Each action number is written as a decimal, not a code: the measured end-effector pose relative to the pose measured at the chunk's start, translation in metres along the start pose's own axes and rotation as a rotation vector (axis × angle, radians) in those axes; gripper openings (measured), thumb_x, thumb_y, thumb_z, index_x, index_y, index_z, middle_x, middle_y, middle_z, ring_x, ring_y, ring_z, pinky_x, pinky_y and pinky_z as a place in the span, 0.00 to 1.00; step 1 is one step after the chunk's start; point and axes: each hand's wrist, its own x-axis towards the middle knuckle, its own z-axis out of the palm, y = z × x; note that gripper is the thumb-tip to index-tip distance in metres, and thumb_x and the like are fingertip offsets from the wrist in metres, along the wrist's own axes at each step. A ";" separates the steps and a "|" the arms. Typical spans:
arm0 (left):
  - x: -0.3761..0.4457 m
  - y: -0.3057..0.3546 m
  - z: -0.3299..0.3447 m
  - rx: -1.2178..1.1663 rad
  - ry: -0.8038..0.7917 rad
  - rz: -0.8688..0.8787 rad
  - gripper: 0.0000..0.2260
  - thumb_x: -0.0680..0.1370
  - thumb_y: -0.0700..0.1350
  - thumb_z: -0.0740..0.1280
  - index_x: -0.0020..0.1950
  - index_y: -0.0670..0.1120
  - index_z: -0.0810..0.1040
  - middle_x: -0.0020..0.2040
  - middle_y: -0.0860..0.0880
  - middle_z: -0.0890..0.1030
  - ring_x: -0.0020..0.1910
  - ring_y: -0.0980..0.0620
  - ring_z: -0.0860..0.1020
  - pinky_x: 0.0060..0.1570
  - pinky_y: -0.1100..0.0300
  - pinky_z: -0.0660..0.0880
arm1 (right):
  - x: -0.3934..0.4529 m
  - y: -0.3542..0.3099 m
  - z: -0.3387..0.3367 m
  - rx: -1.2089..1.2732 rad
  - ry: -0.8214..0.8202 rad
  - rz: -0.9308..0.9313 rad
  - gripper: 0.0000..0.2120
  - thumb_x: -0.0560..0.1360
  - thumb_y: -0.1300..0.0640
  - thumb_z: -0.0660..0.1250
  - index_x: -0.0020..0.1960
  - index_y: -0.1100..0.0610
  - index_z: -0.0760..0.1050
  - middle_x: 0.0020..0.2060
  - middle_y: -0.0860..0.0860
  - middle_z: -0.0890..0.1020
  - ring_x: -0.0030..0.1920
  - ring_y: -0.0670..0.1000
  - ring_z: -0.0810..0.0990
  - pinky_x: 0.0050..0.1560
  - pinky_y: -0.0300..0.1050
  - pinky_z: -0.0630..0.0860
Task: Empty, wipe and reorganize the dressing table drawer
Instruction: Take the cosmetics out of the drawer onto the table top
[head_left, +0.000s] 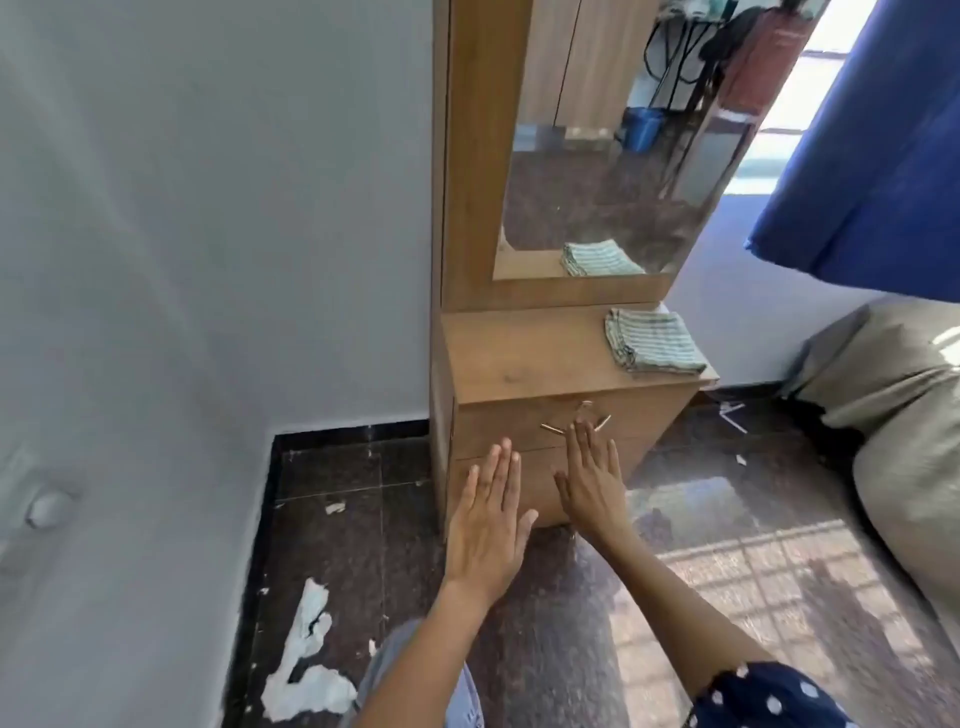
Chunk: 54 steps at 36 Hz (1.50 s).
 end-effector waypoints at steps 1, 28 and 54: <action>0.003 -0.003 0.005 0.011 0.019 0.007 0.29 0.80 0.54 0.52 0.76 0.38 0.59 0.77 0.42 0.55 0.76 0.46 0.54 0.71 0.49 0.54 | 0.001 -0.001 0.005 0.005 0.002 0.006 0.31 0.80 0.46 0.44 0.72 0.65 0.64 0.72 0.59 0.67 0.74 0.54 0.58 0.71 0.60 0.63; 0.025 0.024 -0.007 0.090 0.059 -0.016 0.27 0.80 0.56 0.48 0.75 0.44 0.62 0.74 0.43 0.64 0.74 0.43 0.60 0.72 0.43 0.49 | -0.057 0.018 -0.045 0.240 0.297 -0.082 0.09 0.71 0.61 0.72 0.51 0.55 0.82 0.48 0.47 0.83 0.42 0.50 0.83 0.36 0.42 0.77; -0.004 0.054 -0.063 -0.025 -0.182 0.019 0.15 0.81 0.56 0.56 0.65 0.57 0.75 0.65 0.56 0.76 0.59 0.50 0.76 0.62 0.58 0.66 | -0.062 0.036 -0.110 0.482 -0.114 -0.274 0.16 0.69 0.48 0.74 0.55 0.52 0.83 0.51 0.48 0.85 0.53 0.45 0.83 0.60 0.41 0.76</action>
